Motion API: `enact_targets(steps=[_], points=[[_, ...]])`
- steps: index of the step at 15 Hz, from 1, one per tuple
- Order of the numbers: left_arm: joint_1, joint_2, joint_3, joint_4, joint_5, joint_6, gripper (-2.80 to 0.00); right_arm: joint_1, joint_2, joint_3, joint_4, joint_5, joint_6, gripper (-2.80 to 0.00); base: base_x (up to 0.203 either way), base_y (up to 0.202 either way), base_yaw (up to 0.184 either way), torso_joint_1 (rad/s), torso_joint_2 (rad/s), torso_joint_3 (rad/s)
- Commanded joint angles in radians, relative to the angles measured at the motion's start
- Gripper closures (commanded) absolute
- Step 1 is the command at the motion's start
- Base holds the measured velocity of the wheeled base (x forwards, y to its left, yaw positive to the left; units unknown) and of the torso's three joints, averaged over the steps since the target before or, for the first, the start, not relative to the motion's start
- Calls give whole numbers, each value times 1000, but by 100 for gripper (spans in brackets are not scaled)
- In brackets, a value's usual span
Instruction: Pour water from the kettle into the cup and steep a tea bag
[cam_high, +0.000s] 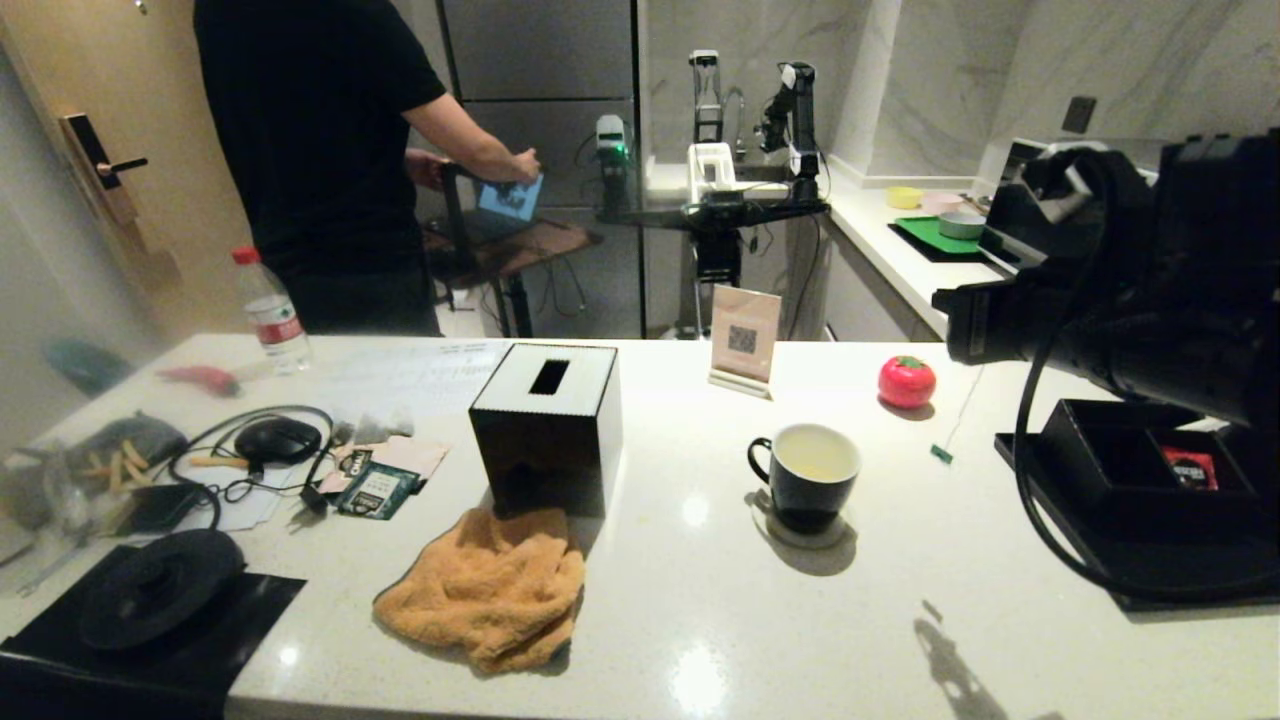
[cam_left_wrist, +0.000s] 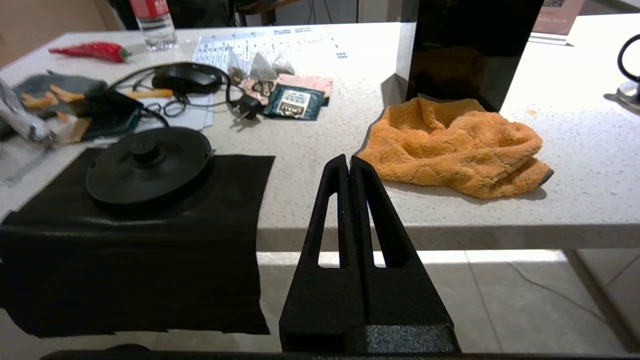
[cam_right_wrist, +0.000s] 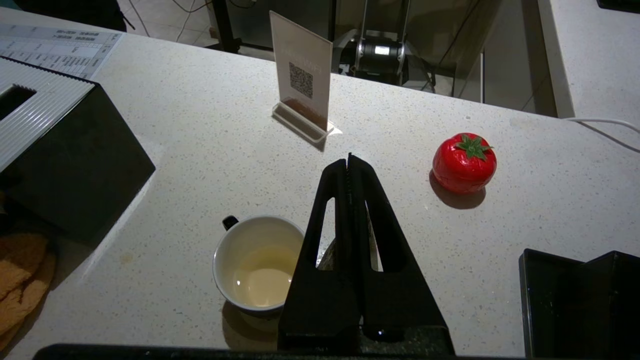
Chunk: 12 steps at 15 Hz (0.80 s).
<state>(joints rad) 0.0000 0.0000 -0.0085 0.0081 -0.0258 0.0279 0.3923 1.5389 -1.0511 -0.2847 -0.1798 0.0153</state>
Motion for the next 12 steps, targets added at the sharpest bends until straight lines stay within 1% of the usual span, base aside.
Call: enact_targets(steps=[1, 3, 4, 5, 6, 7, 9, 12], points=[[0, 0, -9, 4, -10, 9, 0, 2, 3, 2, -2, -1, -1, 0, 0, 0, 0, 0, 0, 0], [0, 0, -16, 6, -16, 15, 0, 3, 3, 3, -2, -1, -2, 0, 0, 0, 0, 0, 0, 0], [0, 2, -29, 17, -31, 15, 0, 5, 3, 3, -2, -1, -2, 0, 0, 0, 0, 0, 0, 0], [0, 4, -47, 34, -63, 15, 0, 6, 3, 3, -1, -1, -2, 0, 0, 0, 0, 0, 0, 0], [0, 10, -66, 51, -118, 16, 0, 8, 4, 5, -2, -1, -2, 0, 0, 0, 0, 0, 0, 0], [0, 15, -78, 65, -153, 17, 0, 11, 4, 3, -2, -1, -2, 0, 0, 0, 0, 0, 0, 0], [0, 33, -84, 69, -157, 17, 0, 17, 6, 3, -2, -1, -2, 0, 0, 0, 0, 0, 0, 0], [1, 111, -108, 67, -158, 17, 0, 17, 4, 2, -2, -1, 0, 0, 0, 0, 0, 0, 0, 0]])
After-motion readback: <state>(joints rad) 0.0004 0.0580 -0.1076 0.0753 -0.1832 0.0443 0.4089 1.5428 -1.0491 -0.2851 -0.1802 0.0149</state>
